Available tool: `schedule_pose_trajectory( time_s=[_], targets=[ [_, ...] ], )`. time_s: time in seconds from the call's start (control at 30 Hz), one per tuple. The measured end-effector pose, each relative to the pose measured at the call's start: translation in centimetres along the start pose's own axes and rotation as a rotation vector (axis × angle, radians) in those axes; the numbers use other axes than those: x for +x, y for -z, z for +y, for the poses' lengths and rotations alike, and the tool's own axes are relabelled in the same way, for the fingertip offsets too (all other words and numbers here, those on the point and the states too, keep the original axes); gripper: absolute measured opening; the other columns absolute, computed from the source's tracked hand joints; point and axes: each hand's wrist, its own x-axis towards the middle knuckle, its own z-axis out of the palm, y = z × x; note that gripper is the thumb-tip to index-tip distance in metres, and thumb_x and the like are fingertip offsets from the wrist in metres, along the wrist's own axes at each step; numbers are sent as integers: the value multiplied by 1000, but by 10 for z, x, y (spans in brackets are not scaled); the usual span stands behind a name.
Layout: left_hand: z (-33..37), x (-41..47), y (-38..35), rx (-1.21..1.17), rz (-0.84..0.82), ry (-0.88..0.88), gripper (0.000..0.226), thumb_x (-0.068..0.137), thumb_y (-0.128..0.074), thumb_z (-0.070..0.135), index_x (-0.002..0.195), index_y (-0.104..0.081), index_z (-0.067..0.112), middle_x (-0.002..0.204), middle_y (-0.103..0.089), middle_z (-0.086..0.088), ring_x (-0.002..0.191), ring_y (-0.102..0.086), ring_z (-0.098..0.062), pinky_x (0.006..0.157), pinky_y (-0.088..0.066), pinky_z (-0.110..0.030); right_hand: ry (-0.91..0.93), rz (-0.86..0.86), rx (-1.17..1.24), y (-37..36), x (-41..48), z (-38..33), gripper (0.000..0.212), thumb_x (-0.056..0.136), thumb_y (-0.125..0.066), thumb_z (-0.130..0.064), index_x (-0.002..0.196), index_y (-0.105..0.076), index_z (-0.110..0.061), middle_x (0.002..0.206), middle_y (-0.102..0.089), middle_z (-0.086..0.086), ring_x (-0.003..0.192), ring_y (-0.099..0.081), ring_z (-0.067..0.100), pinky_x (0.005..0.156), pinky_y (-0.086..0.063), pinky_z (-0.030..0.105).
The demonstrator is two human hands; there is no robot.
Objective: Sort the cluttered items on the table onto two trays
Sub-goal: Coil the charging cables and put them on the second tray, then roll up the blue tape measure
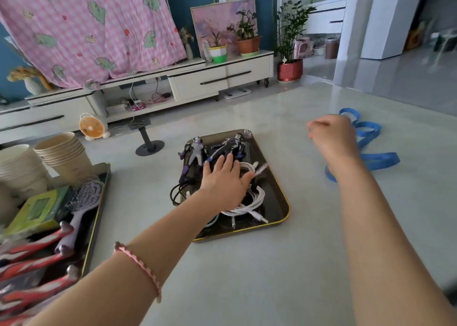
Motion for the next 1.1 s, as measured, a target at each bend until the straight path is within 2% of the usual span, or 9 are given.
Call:
schedule_pose_trajectory(
  time_s=[0.1,0.23,0.4,0.47,0.53,0.67,0.8,0.9,1.1],
  targets=[
    [1,-7,10,-79,100,-13,57,100,-15,45,146,-25,15,158,-7,-5,145,0,-21,115,1,-49,12,93,-97,22,0,10,21,84,-42,1,73,-60,1,74,-59,17,81,-53,35,61,-37,31],
    [6,-23,28,-420,402,2,47,101,-23,37,133,-46,12,144,-40,-8,139,-27,-27,114,-18,-49,3,145,-387,44,-4,23,38,86,-48,-4,121,-58,-15,127,-53,14,122,-40,37,98,-32,40],
    [54,-47,52,-752,604,51,29,95,-40,14,119,-55,5,122,-56,-11,115,-46,-26,94,-37,-33,-162,-252,-681,55,-13,65,29,93,-47,-32,117,-54,-17,128,-47,12,123,-35,34,98,-31,40],
    [90,-58,57,-908,573,24,29,93,-41,10,119,-55,6,122,-56,-11,115,-48,-24,93,-37,-29,-164,-270,-614,57,-16,71,17,92,-47,-30,90,-55,-14,103,-52,9,108,-43,32,85,-35,36],
    [128,-66,59,-1087,468,36,31,92,-42,9,120,-55,7,123,-57,-10,115,-50,-22,86,-34,-20,-74,-254,-565,63,-19,72,29,90,-49,-20,63,-42,-13,78,-45,6,85,-43,28,70,-32,31],
    [179,-86,57,-1508,167,240,34,86,-43,2,116,-53,-10,124,-54,-24,95,-58,-23,59,-39,-26,-24,-241,-456,80,-32,67,42,87,-52,-7,50,-32,-17,58,-34,4,70,-33,25,51,-26,30],
    [192,-90,41,-1602,79,381,33,93,-38,10,118,-51,-7,123,-56,-22,115,-51,-34,84,-42,-36,-87,-288,-213,108,-42,53,25,84,-58,-8,59,-58,-12,62,-59,4,75,-55,27,67,-42,30],
    [183,-90,43,-1657,143,434,35,97,-35,17,110,-53,-10,118,-56,-27,113,-51,-38,88,-43,-40,-95,-368,-44,137,-60,33,20,85,-59,-7,69,-67,-17,63,-65,0,68,-55,10,70,-39,22],
    [164,-104,50,-2060,-219,373,32,99,-37,30,88,-51,3,78,-57,-11,68,-54,-22,64,-44,-31,-60,-864,-212,165,-112,3,21,81,-64,-3,72,-75,-20,71,-73,0,83,-61,9,86,-42,20]
  ],
)
